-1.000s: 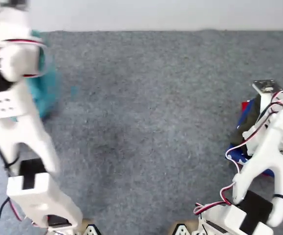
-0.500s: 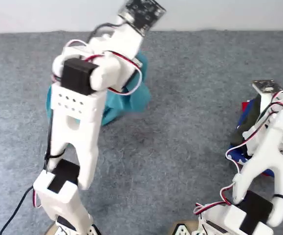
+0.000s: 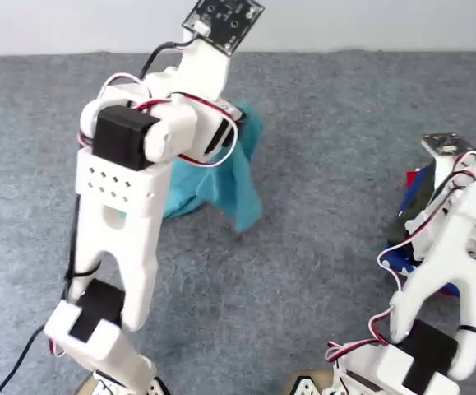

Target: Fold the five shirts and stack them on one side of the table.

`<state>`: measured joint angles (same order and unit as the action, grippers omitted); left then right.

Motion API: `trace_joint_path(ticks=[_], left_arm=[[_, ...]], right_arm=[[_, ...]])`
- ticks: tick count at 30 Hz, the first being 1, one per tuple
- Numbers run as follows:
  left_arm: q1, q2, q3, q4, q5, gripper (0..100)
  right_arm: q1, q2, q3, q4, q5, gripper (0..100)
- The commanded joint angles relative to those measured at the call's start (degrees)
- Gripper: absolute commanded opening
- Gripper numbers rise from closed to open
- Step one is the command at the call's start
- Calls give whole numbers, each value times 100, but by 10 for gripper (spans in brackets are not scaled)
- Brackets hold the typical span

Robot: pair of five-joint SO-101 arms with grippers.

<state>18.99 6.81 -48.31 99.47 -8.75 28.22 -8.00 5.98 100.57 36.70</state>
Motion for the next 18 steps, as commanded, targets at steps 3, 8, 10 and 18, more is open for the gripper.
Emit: trace_joint_path(ticks=[3,8,10,18], left_arm=[[-62,-888,796,105,35,175],[-97,-1301,2088,105,18,232],[-343,-1336,2651,105,18,249],[-870,-1468,4189,105,-264,294]], right_arm=[[-435,-215,-44,215,-70,14],[-1147,-198,-53,198,-510,11],[-1525,-198,-62,180,-633,11],[-2668,-189,-44,92,-659,11]])
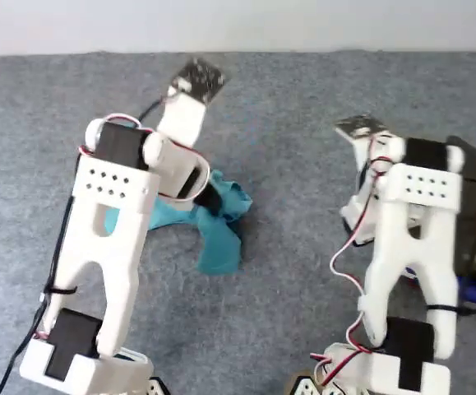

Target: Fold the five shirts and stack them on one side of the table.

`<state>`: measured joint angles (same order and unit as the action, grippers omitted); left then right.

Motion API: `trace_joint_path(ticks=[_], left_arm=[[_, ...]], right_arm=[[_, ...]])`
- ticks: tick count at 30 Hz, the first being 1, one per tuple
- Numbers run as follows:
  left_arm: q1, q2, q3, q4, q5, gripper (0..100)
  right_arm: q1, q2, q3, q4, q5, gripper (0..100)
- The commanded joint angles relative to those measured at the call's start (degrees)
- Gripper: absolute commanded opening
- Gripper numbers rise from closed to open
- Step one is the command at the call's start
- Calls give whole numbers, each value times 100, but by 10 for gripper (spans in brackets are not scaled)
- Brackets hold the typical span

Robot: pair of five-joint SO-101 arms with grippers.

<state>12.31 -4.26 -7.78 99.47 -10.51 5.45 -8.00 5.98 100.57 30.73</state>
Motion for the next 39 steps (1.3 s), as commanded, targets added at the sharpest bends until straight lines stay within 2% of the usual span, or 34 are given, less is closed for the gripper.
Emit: trace_joint_path(ticks=[1,7,16,18,22,28,32,34,39], left_arm=[[-343,-448,136,105,-88,294],[-1196,-976,180,105,9,294],[-1125,-2435,426,105,-123,294],[-1538,-2602,426,105,70,294],[-3024,-2725,664,105,-9,294],[-4870,-2752,1138,97,-466,294],[-5697,-2752,1182,88,-580,294],[-5996,-2743,1182,88,-677,294],[-6470,-2743,1376,88,-914,294]], right_arm=[[-576,-180,-35,110,-62,11],[-1297,-171,-35,92,-35,13],[-1341,382,-79,163,-70,11],[-1358,347,-79,180,-70,12],[-1684,303,-79,189,-70,15],[-2879,347,-105,-312,-70,39],[-3292,426,-281,-1200,-123,164],[-3336,620,-378,-1692,-396,210],[-3354,1560,-862,-2325,-923,220]])
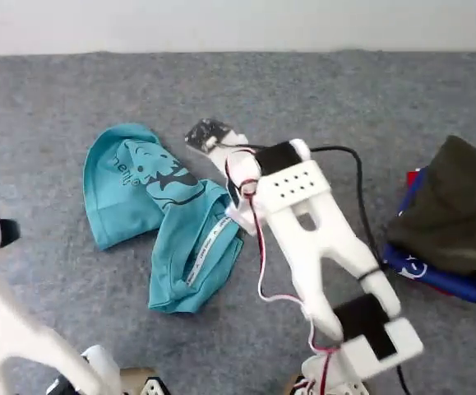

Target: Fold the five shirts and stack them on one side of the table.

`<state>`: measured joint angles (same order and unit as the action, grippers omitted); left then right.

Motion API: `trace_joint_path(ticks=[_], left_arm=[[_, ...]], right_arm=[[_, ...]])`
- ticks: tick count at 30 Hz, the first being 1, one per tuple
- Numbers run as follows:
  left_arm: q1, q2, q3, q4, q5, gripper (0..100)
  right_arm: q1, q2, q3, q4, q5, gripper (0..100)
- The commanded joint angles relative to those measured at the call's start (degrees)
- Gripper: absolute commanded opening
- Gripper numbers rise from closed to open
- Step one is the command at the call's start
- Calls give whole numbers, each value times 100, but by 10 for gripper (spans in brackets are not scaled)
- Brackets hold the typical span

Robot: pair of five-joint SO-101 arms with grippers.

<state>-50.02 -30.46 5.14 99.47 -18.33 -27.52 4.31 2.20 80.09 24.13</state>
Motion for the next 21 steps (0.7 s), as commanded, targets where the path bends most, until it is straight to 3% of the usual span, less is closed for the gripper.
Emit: trace_joint_path(ticks=[1,7,14,18,20,21], left_arm=[[-290,-123,163,88,-167,294],[-545,-123,479,88,-246,294],[-527,-123,541,-62,-220,294],[-519,-123,541,-114,-211,294],[-519,-123,541,-114,-211,294],[-519,-123,541,-114,-211,294]], right_arm=[[-66,549,-633,-286,-352,220],[-75,1815,-1705,-251,-844,220],[-251,2888,-2673,189,-835,217],[-251,3371,-3156,303,-756,84],[-215,3547,-3429,488,-299,0],[-154,3626,-3569,655,-88,20]])
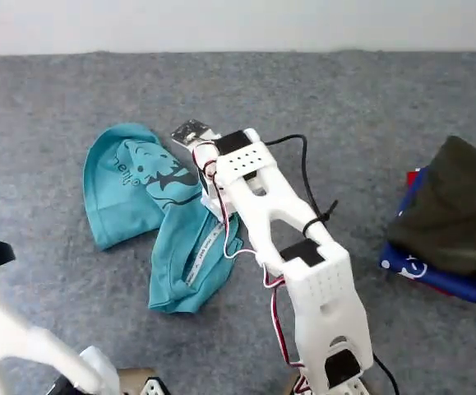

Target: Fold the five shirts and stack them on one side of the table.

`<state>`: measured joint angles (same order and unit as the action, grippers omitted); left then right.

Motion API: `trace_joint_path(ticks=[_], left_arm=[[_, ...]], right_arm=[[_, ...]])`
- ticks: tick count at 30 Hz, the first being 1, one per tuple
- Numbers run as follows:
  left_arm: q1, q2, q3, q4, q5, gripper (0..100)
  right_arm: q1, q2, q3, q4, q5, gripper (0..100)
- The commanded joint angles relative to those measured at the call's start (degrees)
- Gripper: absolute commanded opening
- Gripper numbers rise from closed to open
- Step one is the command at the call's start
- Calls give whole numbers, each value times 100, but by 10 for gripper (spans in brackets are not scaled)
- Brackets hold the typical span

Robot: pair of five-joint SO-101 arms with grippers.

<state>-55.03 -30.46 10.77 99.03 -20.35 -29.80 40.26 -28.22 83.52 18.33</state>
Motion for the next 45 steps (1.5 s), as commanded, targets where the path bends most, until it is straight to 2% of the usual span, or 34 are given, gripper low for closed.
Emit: trace_joint_path(ticks=[1,4,8,11,14,20,23,26,29,33,41,45], left_arm=[[-18,-123,-22,-70,-9,294],[-18,-123,-22,-70,-9,294],[-18,-123,-22,-70,-9,294],[-9,-123,-22,-70,-9,294],[-9,-123,-22,-70,-9,294],[-9,-123,-22,-53,-9,294],[-9,-123,-22,-44,-9,294],[-9,-123,-22,-35,-9,294],[-9,-132,-22,-35,-18,294],[-9,-132,-22,-35,-26,294],[-9,-132,-22,-62,-26,294],[0,-132,-22,-70,-26,294]], right_arm=[[136,84,-659,453,633,24],[488,136,-1029,664,976,14],[1314,180,-1758,585,1714,11],[1930,338,-2286,154,2409,11],[2413,646,-2831,-409,2787,11],[2967,1288,-4229,-1367,2593,11],[3108,1578,-4782,-1464,2330,14],[3196,1833,-5020,-1393,2312,64],[3257,1895,-5099,-1253,2312,122],[3354,1895,-5301,-901,2312,132],[3389,1895,-6848,1411,1969,133],[3486,1921,-6769,1886,1960,136]])
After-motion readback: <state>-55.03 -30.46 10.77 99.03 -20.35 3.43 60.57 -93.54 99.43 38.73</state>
